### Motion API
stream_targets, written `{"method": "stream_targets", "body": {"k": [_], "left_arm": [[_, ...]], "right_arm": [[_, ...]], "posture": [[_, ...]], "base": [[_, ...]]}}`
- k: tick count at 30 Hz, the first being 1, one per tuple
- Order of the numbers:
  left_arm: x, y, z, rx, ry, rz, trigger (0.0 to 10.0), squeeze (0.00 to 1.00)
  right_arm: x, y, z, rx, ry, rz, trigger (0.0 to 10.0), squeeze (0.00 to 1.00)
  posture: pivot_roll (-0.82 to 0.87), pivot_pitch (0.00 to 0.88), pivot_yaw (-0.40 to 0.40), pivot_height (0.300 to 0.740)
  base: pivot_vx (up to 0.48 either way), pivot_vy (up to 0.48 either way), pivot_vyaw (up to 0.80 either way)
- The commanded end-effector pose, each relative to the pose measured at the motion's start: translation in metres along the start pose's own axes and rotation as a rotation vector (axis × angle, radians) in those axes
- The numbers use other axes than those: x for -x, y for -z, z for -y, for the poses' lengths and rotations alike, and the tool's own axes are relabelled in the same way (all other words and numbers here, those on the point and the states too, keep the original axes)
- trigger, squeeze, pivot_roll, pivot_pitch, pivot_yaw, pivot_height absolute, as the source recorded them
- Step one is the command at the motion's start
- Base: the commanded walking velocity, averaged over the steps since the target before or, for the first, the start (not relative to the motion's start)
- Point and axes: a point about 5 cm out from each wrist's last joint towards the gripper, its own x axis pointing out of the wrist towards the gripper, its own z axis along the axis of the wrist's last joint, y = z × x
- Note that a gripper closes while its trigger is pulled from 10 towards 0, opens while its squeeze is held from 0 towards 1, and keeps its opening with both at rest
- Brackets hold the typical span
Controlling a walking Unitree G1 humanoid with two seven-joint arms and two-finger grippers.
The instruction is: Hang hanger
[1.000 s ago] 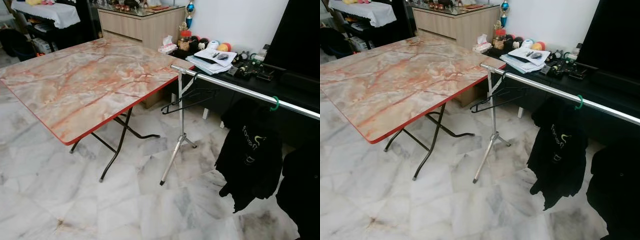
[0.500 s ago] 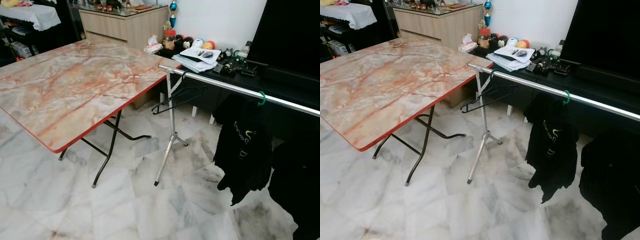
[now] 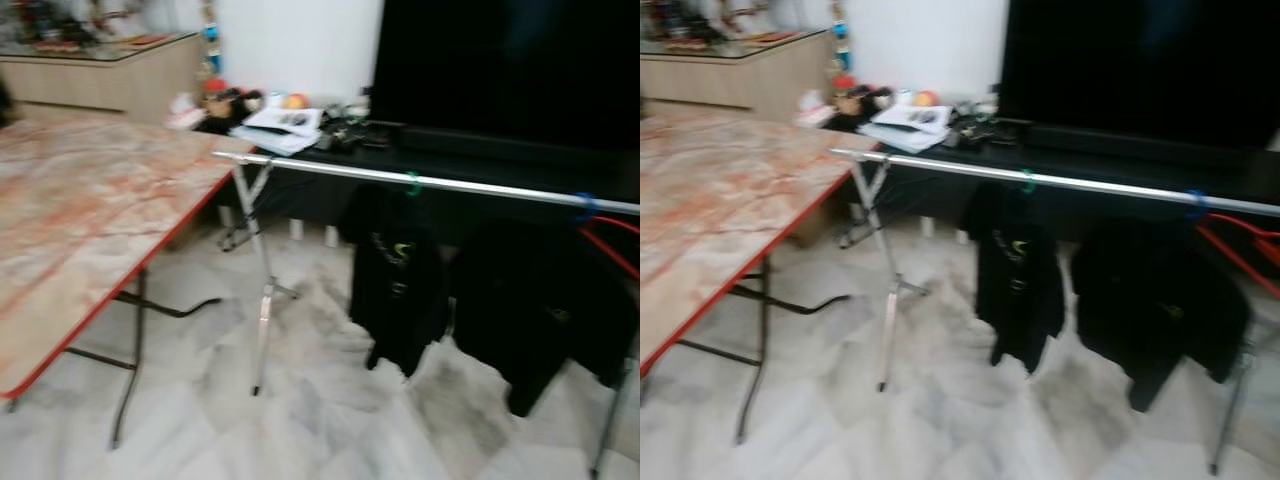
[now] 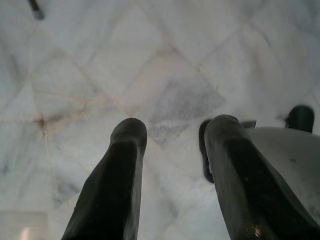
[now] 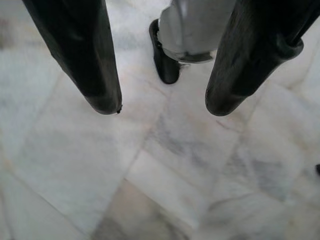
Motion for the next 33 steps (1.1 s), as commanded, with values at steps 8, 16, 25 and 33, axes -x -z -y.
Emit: {"method": "stream_targets", "body": {"k": [8,16,25,33], "left_arm": [[-0.0005,0.0017,0.0046,0.004,0.017,-0.017,10.0,0.0],[-0.0004,0.0029,0.0049,0.019,0.021,-0.026,10.0,0.0],[0.0001,0.005,0.004,0.021,0.021,-0.035,10.0,0.0],[-0.0002,0.0044,0.0051,0.021,0.027,-0.034,10.0,0.0]], "right_arm": [[0.0006,-0.0031,0.006,0.02,0.008,0.016,10.0,0.0],[0.0003,-0.0043,0.0055,0.05,-0.003,0.016,10.0,0.0],[0.0001,-0.0043,0.005,0.063,-0.009,0.011,10.0,0.0],[0.0,-0.0049,0.0051,0.069,-0.011,0.013,10.0,0.0]], "posture": [[0.1,0.026,0.031,0.74],[0.1,0.025,0.03,0.74],[0.1,0.025,0.031,0.74],[0.1,0.023,0.03,0.74]], "base": [[0.0,0.0,0.0],[0.038,0.0,0.0],[0.361,0.0,0.0],[0.378,0.0,0.0]]}}
